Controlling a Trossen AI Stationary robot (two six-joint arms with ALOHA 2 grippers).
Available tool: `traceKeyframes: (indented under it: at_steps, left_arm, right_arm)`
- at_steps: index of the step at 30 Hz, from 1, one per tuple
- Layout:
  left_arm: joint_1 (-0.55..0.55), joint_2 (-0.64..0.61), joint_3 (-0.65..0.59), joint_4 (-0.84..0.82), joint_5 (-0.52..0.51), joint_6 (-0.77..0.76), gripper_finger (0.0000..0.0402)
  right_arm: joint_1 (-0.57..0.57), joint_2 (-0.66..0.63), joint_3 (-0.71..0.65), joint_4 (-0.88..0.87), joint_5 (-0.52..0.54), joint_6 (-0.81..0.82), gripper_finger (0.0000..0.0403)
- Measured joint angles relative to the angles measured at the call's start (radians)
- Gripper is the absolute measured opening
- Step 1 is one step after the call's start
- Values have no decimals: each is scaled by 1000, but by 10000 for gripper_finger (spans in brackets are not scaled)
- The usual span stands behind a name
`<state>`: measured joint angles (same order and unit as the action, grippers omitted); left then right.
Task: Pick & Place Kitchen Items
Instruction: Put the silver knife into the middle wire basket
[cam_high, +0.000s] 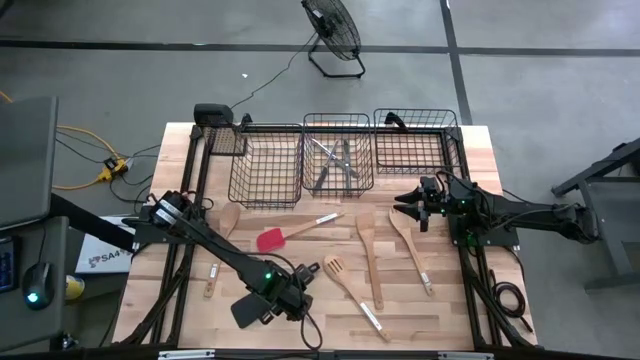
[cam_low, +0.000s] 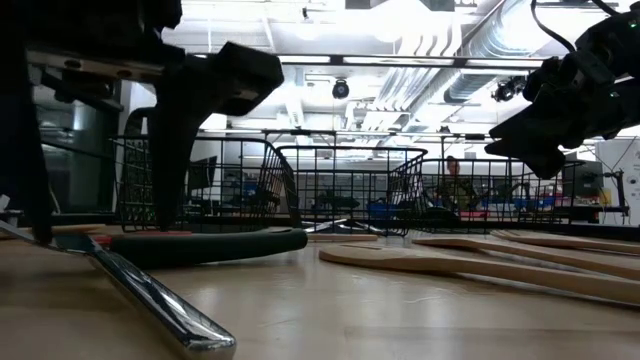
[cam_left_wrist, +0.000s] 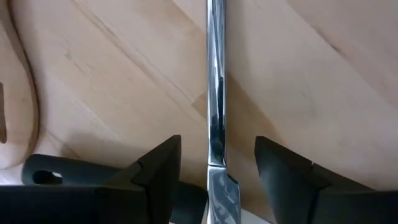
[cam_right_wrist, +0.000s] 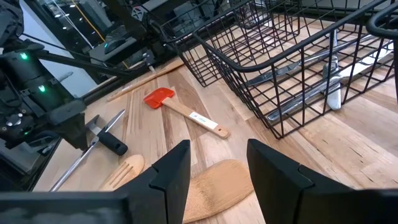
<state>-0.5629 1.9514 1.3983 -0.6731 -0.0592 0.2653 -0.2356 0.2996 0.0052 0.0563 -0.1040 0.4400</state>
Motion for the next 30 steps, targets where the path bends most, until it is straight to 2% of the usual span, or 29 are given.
traceKeyframes:
  at_steps: [19, 30]
  left_arm:
    - [48, 34, 1, 1, 62, -8, 198]
    - [48, 47, 1, -5, 79, -8, 143]
  right_arm:
    - [0, 0, 0, 0, 0, 0, 151]
    - [0, 0, 0, 0, 0, 0, 151]
